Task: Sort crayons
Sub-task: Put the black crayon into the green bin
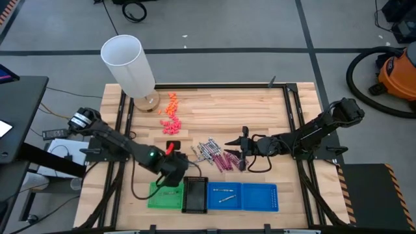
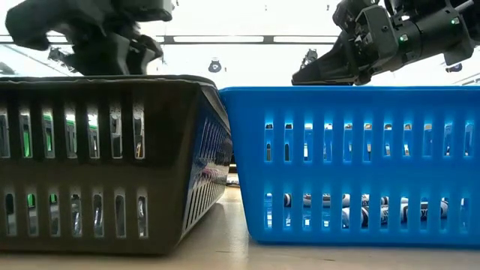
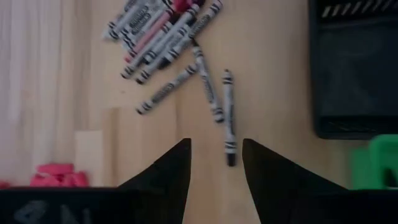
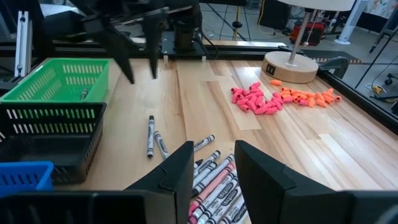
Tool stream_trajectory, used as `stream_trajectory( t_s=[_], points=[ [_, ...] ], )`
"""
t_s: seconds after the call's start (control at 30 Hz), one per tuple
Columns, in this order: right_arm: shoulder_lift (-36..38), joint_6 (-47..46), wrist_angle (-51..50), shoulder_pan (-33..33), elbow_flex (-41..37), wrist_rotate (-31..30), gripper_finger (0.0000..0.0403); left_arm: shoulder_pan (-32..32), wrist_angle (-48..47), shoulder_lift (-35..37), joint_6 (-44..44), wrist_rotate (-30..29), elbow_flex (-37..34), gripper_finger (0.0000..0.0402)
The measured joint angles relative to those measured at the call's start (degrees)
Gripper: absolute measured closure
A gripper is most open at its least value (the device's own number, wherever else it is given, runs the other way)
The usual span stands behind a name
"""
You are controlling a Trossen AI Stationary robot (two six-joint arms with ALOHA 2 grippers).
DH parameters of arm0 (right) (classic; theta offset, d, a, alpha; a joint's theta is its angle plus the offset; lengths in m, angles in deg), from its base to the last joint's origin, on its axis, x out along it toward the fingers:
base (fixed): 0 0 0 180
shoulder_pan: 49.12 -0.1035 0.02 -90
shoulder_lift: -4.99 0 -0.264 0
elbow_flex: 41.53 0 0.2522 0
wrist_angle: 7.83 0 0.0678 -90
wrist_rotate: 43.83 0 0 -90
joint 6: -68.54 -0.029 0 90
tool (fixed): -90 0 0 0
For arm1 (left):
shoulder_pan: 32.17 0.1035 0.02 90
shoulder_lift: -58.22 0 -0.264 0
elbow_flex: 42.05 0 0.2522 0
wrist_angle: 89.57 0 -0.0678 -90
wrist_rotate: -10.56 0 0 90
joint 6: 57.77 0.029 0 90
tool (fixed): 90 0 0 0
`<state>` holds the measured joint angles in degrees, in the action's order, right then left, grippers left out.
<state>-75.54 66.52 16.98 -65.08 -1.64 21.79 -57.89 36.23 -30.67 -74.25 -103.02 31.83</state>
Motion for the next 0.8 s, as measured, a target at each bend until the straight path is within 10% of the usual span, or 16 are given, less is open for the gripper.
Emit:
stream_trajectory(
  t_s=[0.33,0.8],
  points=[
    [0.0,1.0,-0.5,0.0,0.0,0.0,0.0276,5.0,14.5,0.0,12.5,3.1,-6.9,0.0246],
    [0.0,1.2,-0.8,0.0,0.0,0.0,0.0276,10.4,23.7,0.0,7.2,16.8,-15.0,0.0247]
  ],
)
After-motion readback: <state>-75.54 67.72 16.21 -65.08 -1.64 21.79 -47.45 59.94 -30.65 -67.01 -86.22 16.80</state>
